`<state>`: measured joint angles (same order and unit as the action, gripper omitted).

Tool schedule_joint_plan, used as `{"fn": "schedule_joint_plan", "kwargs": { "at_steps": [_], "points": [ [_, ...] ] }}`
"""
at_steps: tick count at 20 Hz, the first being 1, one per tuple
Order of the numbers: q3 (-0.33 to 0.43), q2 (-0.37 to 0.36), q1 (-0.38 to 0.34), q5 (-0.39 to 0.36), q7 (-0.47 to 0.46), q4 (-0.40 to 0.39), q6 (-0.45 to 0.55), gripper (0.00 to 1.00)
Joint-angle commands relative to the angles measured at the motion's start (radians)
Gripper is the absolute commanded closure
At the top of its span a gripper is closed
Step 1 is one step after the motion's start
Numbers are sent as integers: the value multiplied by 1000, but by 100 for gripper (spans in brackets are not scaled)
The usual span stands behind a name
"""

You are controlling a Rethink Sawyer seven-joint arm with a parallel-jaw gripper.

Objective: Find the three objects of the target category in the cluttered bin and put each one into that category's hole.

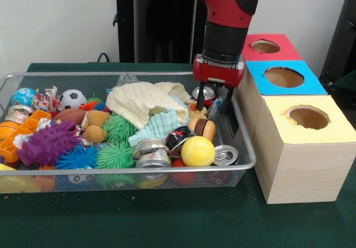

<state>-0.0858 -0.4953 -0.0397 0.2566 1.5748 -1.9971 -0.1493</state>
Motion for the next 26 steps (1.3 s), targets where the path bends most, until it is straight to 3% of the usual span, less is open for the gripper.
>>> {"fn": "schedule_joint_plan", "kwargs": {
  "at_steps": [1, 13, 14, 26],
  "points": [
    [54, 92, -11, -30, 199, 80, -101, 0],
    [36, 123, 19, 11, 195, 75, -112, 0],
    [36, 123, 18, 12, 197, 73, -113, 100],
    [27, 118, 21, 4, 201, 71, -148, 100]
  ]
}}
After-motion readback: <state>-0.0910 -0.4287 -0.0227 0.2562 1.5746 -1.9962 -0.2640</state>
